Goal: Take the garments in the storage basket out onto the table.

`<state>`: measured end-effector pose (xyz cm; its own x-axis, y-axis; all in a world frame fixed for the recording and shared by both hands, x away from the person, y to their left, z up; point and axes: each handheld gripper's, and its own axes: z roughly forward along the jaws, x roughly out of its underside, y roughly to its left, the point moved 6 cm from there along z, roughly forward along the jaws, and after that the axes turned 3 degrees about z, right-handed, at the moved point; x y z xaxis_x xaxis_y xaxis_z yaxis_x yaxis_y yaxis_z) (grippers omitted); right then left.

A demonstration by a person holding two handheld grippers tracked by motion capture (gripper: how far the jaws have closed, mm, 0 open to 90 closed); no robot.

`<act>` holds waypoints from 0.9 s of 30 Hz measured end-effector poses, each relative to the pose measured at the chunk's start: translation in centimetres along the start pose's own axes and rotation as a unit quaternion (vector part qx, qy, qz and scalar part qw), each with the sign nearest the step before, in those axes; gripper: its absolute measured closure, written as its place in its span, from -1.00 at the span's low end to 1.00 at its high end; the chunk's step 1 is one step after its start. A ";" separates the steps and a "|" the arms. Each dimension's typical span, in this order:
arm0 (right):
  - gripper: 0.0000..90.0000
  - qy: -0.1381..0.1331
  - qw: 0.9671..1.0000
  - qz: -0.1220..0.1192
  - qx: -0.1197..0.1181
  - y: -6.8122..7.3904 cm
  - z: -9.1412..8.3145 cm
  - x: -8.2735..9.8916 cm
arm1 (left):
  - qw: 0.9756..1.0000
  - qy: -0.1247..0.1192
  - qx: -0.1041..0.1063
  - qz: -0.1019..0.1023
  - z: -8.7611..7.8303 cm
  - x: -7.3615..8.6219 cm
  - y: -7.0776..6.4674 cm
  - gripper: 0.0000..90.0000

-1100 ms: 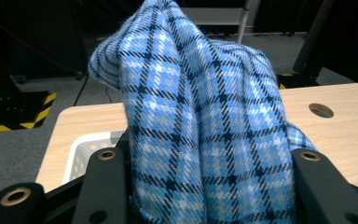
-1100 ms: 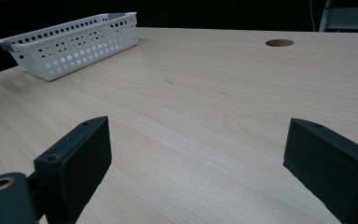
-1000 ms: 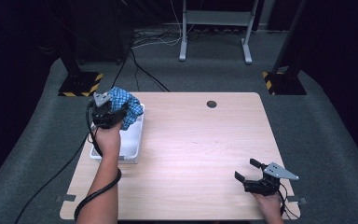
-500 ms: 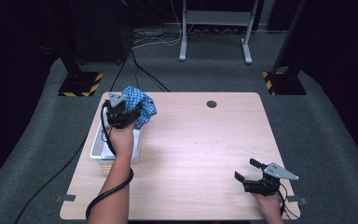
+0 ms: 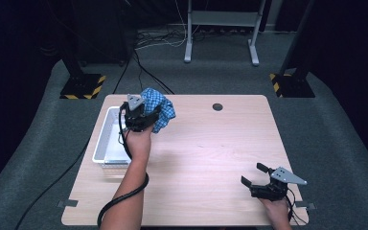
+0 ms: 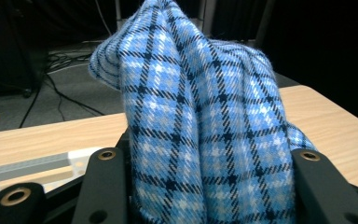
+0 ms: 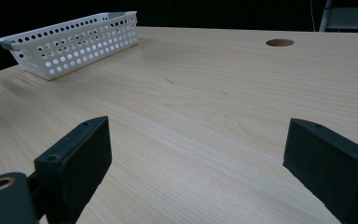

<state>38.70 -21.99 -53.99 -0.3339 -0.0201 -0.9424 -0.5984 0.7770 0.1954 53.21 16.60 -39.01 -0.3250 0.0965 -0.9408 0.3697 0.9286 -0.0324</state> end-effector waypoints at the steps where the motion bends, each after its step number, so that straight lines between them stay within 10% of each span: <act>1: -0.85 0.000 1.000 0.000 0.000 0.0 0.0 0.0 | 1.000 -0.001 0.003 -0.001 0.1 0.0 -0.3 0.14; 27: -0.85 -0.001 1.000 -0.002 0.000 0.0 0.0 0.0 | 0.998 0.005 0.058 0.013 2.5 0.3 -6.3 0.14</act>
<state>38.66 -21.97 -53.97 -0.3290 -0.0217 -0.9441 -0.6003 0.7766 0.1913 52.97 9.93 -39.91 -0.3231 0.1243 -0.9381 0.4758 0.8783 -0.0475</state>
